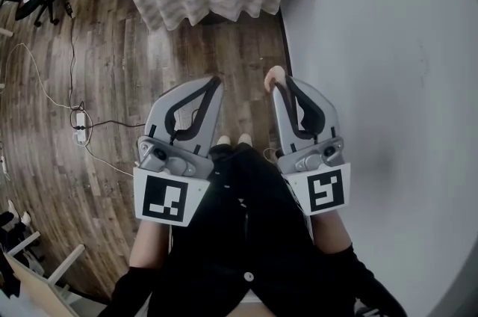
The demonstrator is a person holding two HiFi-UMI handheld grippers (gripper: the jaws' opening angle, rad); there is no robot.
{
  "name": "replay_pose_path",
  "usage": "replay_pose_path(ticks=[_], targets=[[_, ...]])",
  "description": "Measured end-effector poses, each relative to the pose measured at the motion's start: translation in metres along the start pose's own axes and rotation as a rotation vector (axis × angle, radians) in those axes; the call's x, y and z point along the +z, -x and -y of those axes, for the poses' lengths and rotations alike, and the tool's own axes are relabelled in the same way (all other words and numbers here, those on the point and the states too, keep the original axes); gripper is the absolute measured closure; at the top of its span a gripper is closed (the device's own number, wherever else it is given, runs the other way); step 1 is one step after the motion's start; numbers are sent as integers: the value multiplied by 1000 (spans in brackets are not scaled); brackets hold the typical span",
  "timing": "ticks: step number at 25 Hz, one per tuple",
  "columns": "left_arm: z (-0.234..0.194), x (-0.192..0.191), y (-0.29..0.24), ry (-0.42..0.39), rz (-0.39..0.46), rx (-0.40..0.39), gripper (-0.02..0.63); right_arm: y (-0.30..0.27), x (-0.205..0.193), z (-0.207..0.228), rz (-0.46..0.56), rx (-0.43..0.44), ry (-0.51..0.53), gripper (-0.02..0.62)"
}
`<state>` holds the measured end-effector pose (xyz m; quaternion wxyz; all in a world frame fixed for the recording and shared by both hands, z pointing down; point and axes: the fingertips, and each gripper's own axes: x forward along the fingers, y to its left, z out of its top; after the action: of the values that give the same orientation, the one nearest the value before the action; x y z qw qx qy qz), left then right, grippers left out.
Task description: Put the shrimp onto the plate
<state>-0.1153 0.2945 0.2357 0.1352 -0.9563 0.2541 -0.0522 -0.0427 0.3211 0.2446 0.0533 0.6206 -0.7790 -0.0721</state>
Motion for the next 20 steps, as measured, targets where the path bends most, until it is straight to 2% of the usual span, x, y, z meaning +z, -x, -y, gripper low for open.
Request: replay_pose_path(ticks=[20], targets=[[-7, 2, 16, -9, 44, -3, 604, 10, -3, -15, -18, -40, 29, 554]])
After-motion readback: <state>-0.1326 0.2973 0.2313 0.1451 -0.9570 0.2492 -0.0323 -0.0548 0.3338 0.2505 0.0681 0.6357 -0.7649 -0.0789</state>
